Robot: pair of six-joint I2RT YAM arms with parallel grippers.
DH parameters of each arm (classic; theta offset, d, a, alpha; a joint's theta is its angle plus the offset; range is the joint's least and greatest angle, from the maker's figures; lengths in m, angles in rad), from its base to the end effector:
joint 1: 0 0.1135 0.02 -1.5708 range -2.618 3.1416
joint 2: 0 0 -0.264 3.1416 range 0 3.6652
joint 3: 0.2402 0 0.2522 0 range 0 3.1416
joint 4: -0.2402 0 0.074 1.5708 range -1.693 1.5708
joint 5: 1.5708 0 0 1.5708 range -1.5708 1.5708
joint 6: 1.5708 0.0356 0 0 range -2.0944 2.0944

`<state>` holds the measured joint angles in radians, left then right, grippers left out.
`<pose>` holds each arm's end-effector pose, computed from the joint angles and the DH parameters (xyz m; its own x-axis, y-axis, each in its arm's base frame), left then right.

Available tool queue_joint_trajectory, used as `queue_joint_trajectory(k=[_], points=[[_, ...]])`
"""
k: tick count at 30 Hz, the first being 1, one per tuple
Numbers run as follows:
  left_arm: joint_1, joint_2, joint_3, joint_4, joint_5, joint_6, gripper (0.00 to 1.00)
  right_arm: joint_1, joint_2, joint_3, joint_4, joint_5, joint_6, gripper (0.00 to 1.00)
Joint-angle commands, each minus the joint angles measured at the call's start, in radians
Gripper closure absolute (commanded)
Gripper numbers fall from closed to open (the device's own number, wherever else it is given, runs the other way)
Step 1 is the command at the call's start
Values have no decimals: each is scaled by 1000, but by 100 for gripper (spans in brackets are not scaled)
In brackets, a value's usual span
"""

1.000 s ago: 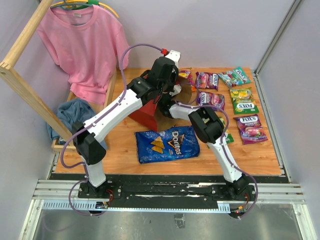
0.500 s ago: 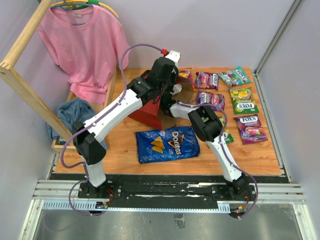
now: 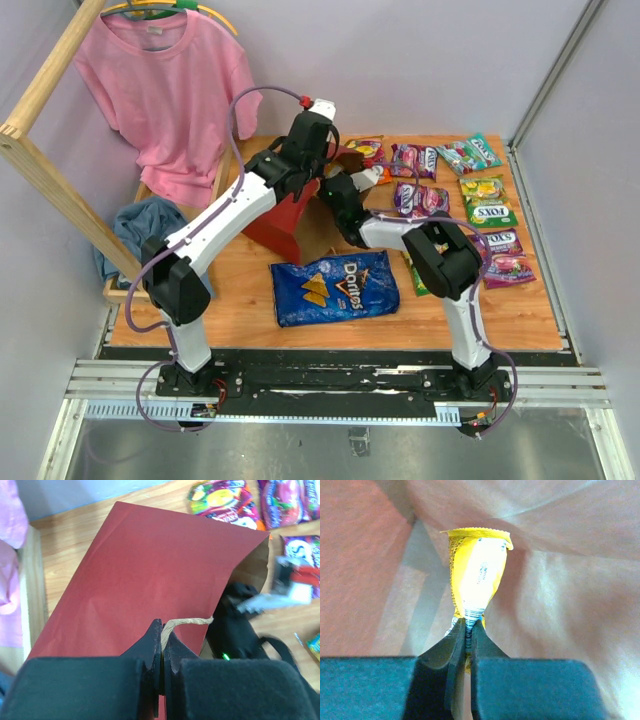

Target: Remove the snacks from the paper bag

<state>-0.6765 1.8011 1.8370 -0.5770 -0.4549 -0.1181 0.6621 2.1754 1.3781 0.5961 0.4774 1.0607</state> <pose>0.3324 -0.2468 0.3847 -0.4305 0.2099 -0.8778 0.2196 0.9677 0.1237 0.3946 0.2869 0.1762 -0.2436 0.7929 -0.5585 0.0443 0.5844 0.8103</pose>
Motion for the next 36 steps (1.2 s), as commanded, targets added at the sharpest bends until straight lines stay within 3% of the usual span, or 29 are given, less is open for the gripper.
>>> queue_joint_trajectory(k=[1,8,13,16,18,21,25,36], points=[[41,15,29,29,-62,2,100,74,-102,-91,116,-17,-59,99],[90,45,133,2,-83,34,100,159,-342,-311,159,22,-197,99],[148,50,177,-2,-57,37,100,168,-600,-560,79,-4,-200,99],[169,40,175,3,-50,21,99,168,-741,-593,-126,-21,-369,99],[177,19,148,19,-41,8,99,158,-791,-521,-331,-17,-531,99],[189,-33,68,66,-23,-9,100,135,-769,-394,-586,36,-826,99],[217,-82,-3,98,22,-23,99,95,-652,-248,-829,233,-1021,99],[284,-49,97,16,144,11,99,78,-323,13,-799,642,-1317,99]])
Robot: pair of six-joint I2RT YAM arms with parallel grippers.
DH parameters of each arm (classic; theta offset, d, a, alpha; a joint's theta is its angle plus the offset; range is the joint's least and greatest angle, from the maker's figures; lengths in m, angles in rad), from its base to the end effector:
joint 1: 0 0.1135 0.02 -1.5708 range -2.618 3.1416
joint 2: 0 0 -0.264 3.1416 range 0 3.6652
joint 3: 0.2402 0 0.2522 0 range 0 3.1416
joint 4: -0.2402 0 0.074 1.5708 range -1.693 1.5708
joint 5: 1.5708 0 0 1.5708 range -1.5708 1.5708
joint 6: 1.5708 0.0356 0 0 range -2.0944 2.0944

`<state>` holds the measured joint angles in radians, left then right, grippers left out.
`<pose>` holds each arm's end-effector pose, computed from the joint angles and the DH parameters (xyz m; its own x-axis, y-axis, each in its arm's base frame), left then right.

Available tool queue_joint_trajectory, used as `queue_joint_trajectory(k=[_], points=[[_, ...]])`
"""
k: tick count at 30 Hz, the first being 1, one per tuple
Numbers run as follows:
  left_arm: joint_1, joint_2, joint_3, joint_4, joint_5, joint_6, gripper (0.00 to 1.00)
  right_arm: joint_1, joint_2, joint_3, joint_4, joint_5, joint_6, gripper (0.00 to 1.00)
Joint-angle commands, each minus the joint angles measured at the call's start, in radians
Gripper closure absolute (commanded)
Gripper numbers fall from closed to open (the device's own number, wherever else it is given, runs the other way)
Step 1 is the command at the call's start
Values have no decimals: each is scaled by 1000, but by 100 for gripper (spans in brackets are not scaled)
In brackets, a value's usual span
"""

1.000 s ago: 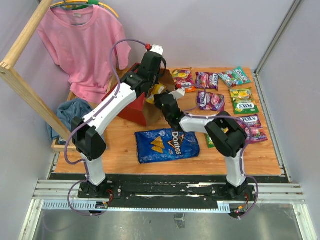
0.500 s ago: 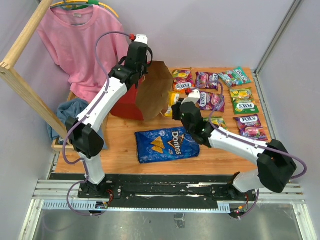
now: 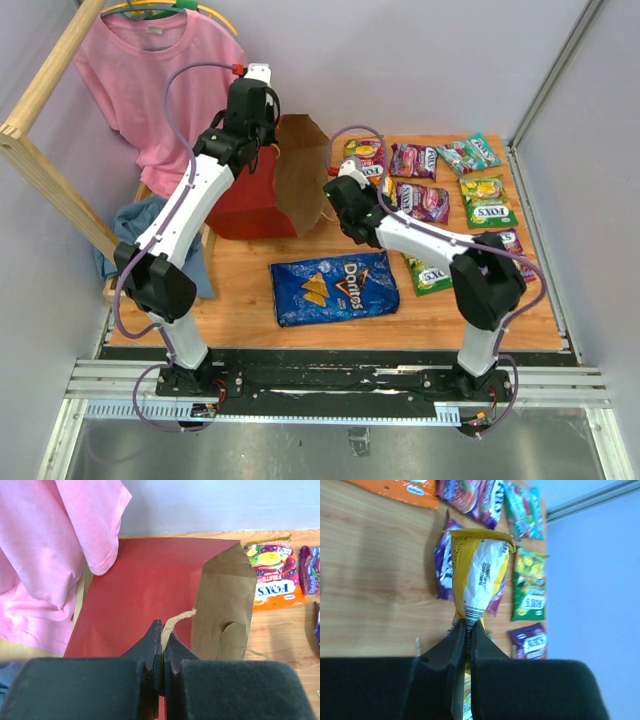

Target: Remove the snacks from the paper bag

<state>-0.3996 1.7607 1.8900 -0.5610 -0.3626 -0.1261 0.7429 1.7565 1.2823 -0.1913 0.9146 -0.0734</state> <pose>0.3757 -0.1449 0.4189 -0.3908 0.0374 -0.9197 0.0180 0.9993 0.0330 0.3059 0.2426 0.2554 -0.4569 -0.4804 -0.7486 0.0129 0.8380 -0.5456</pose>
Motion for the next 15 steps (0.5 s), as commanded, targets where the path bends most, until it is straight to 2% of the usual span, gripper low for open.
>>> queue_joint_trajectory(k=[1,2,3,5,7,10,13,15], points=[[13,-14,42,4,60,19,100,0,127,133,-16,217,-208,99],[19,-16,38,8,68,19,100,5,154,157,-29,221,-214,95],[26,-20,35,10,75,17,99,14,170,178,-52,212,-211,83],[36,-31,23,13,84,16,99,30,166,196,-99,146,-155,32],[42,-42,9,13,89,14,100,31,109,170,-111,19,-84,15],[45,-64,-13,20,93,14,99,13,-30,82,-41,-169,-31,7],[49,-76,-24,24,97,9,99,-5,-142,-21,53,-301,-16,6],[48,-81,-25,23,107,4,99,-48,-206,-79,88,-414,33,9]])
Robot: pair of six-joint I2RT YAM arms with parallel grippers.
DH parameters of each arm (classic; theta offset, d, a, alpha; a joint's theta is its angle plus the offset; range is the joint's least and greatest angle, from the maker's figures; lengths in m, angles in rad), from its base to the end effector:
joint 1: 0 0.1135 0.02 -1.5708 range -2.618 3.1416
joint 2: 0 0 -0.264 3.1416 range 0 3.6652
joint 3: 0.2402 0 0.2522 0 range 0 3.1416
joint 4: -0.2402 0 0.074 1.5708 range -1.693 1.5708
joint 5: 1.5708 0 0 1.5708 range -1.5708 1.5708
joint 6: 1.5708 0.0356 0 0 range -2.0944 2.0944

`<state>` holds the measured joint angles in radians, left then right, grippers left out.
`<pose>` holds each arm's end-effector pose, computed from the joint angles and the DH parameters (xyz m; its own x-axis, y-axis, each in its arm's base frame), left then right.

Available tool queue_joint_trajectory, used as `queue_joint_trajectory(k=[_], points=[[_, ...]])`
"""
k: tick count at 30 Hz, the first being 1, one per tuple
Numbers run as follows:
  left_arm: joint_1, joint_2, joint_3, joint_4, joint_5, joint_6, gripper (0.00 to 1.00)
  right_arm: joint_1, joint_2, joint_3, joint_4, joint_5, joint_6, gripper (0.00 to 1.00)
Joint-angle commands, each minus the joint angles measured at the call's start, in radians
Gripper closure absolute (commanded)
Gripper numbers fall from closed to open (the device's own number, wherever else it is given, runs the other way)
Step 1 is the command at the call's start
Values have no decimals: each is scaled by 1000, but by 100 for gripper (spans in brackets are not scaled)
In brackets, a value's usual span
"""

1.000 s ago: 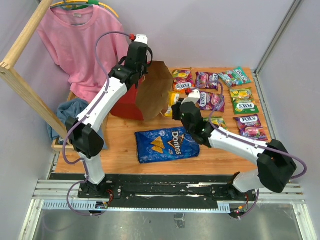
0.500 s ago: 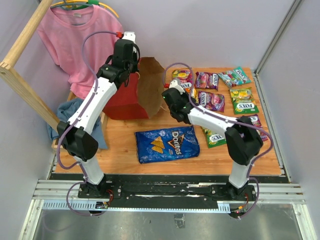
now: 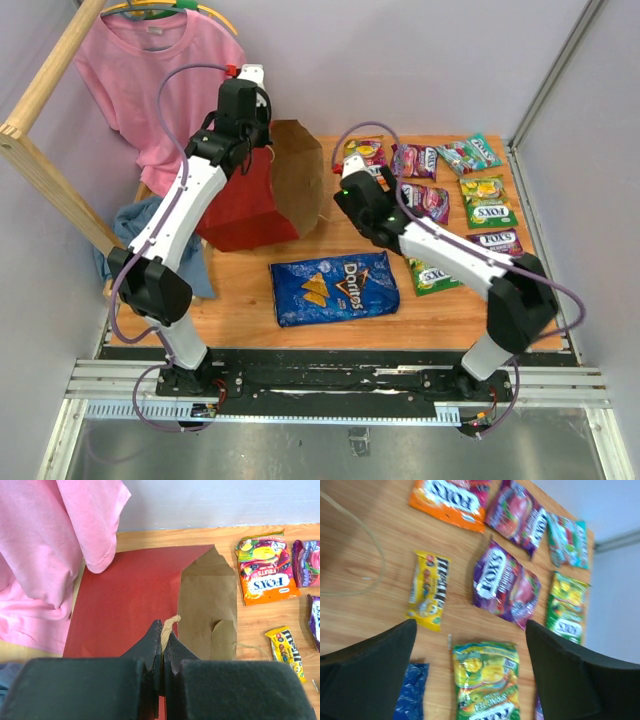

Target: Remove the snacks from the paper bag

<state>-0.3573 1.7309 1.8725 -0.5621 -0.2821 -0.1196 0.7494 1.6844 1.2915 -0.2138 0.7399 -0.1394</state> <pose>0.3734 -0.1288 0.4239 -0.3914 0.0238 -0.9199 0.0515 0.9987 0.0039 0.2957 0.2424 0.2803 -0.3998 -0.5122 -0.7602 -0.1546 0.8551 -0.4948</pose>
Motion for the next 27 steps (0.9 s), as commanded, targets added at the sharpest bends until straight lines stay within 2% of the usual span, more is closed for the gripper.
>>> queue_joint_trajectory(k=[1,2,5,6,14,17,22,27], points=[[7,-53,-7,23,33,-5,99,-97,-163,-118,126,-340,141,14],[7,-57,-8,24,40,-8,99,-150,-188,-151,146,-455,216,30],[6,-67,-16,27,53,-11,99,-341,-211,-254,262,-836,380,91],[7,-71,-17,27,54,-13,99,-388,-193,-269,295,-924,415,98],[6,-70,-21,26,71,-15,99,-489,82,-118,278,-1247,432,99],[7,-71,-27,21,57,-6,99,-518,171,-128,362,-1328,479,99],[7,-78,-36,23,45,4,99,-546,279,-212,517,-1311,590,99],[7,-87,-43,30,49,4,99,-557,353,-222,536,-1329,624,99]])
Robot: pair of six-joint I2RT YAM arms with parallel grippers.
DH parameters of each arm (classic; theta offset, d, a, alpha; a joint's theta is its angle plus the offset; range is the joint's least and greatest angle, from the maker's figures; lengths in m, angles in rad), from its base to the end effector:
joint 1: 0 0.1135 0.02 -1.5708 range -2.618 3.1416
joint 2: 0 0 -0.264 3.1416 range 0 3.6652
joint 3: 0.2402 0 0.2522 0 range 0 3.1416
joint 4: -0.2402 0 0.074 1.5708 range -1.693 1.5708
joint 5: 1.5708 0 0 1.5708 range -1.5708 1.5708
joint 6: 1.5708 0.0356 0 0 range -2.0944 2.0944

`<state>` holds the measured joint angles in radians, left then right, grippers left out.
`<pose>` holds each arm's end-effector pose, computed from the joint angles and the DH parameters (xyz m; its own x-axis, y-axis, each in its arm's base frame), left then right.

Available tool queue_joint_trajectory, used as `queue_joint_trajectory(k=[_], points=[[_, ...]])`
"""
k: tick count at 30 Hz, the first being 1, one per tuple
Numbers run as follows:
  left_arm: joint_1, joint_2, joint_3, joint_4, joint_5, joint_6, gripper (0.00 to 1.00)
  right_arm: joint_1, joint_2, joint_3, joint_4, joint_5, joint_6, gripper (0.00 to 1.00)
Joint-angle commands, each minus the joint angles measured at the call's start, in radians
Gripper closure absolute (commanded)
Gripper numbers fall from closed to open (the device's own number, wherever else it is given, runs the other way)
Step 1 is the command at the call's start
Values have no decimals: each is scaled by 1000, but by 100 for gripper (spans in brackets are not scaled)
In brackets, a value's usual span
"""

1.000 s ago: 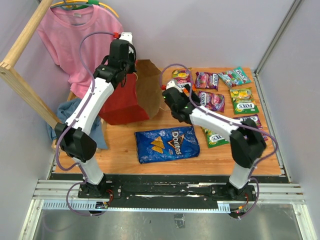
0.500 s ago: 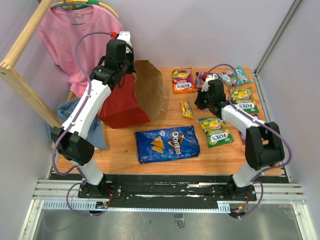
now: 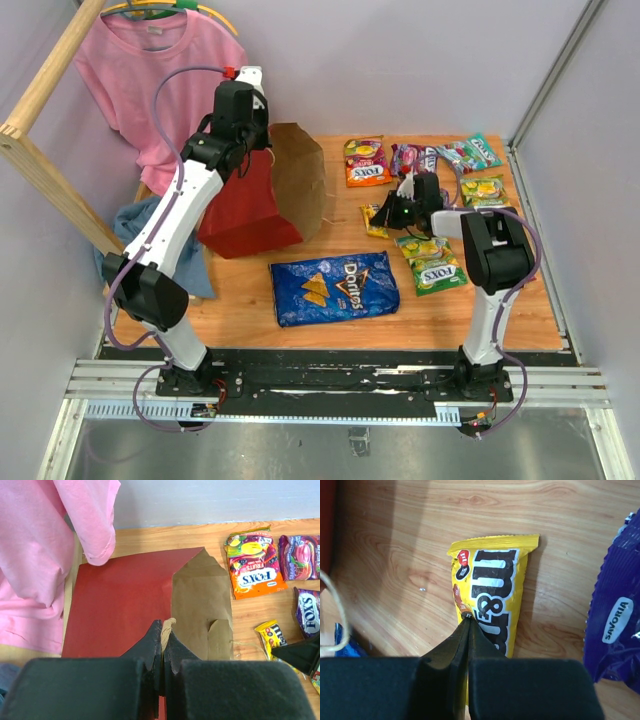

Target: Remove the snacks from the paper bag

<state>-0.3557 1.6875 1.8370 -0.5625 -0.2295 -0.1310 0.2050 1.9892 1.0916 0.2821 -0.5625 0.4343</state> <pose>0.3624 -0.1260 0.4279 -0.3918 0.0099 -0.9200 0.0934 0.9952 -0.0291 0.3994 0.1024 0.1405 -0.7646 0.2046 -0.6111 -0.3051 0.7204 0.6229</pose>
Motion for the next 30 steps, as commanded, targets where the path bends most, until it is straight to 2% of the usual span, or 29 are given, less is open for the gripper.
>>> queue_joint_trajectory(k=[1,10,13,20,25,30], points=[[5,-45,-10,32,-3,16,99,-12,47,-19,30,-26,46,99],[6,-55,-18,36,7,8,99,-12,-171,15,-47,-33,11,99],[5,-60,-19,41,24,3,99,-16,-189,63,-53,-65,6,99],[5,-84,-29,34,7,9,99,-45,-30,164,-4,-144,74,99],[5,-93,-40,36,2,14,99,-45,127,91,166,-182,209,99],[5,-85,-38,33,3,14,99,-45,160,30,234,-181,257,99]])
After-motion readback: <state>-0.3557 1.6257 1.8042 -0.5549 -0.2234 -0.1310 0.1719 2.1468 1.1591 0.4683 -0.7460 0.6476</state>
